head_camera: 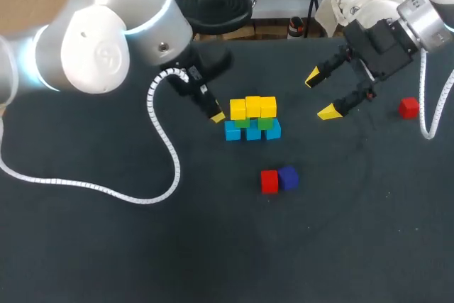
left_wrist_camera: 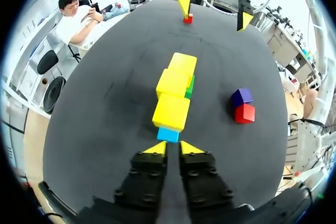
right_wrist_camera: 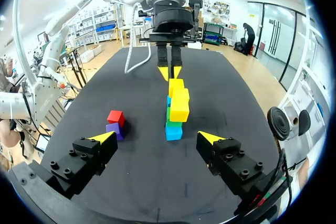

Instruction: Place the blue cubes, place green cubes on the blue cubes, place the yellow cubes on the green cubes, then place the red cubes on the yellow cubes, and place purple cube on the red cubes.

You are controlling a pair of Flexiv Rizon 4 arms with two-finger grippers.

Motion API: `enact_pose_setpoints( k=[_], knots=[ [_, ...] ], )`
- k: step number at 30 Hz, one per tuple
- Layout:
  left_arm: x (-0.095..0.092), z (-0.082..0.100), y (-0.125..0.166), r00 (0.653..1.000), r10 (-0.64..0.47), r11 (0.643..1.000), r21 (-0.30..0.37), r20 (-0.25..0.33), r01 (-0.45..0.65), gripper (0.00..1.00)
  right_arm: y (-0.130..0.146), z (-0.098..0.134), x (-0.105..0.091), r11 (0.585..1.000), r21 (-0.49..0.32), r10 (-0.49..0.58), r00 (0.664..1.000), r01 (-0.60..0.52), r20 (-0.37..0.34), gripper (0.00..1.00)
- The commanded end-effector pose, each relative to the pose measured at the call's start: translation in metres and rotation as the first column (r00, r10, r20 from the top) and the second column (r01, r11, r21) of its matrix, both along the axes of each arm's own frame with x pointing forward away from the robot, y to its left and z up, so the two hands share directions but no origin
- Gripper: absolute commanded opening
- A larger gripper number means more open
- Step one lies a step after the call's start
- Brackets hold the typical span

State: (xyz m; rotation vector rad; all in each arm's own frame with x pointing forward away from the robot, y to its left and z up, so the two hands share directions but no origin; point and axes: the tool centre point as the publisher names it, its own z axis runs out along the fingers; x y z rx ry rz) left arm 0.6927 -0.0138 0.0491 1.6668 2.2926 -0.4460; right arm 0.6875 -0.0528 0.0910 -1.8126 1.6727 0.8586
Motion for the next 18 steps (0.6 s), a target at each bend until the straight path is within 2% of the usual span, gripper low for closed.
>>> enact_pose_setpoints(
  k=[1,7,15,18],
  knots=[
    [-0.003,0.004,0.014,1.000,-0.009,1.000,-0.019,-0.008,0.009,1.00,0.000,0.000,0.000,1.000,0.001,0.000,1.000,0.000,0.001,1.00],
    [-0.008,0.007,0.021,0.995,-0.096,0.995,-0.014,0.002,0.096,1.00,0.000,0.000,0.000,1.000,0.001,0.000,1.000,0.000,0.001,1.00],
    [-0.003,0.010,0.030,0.988,-0.150,0.983,-0.116,-0.045,0.144,1.00,0.000,0.000,0.000,1.000,0.001,0.000,1.000,0.000,0.001,1.00],
    [-0.002,0.011,0.033,0.987,-0.154,0.981,-0.122,-0.046,0.148,1.00,0.000,0.000,0.000,1.000,0.001,0.000,1.000,0.000,0.001,1.00]
  ],
)
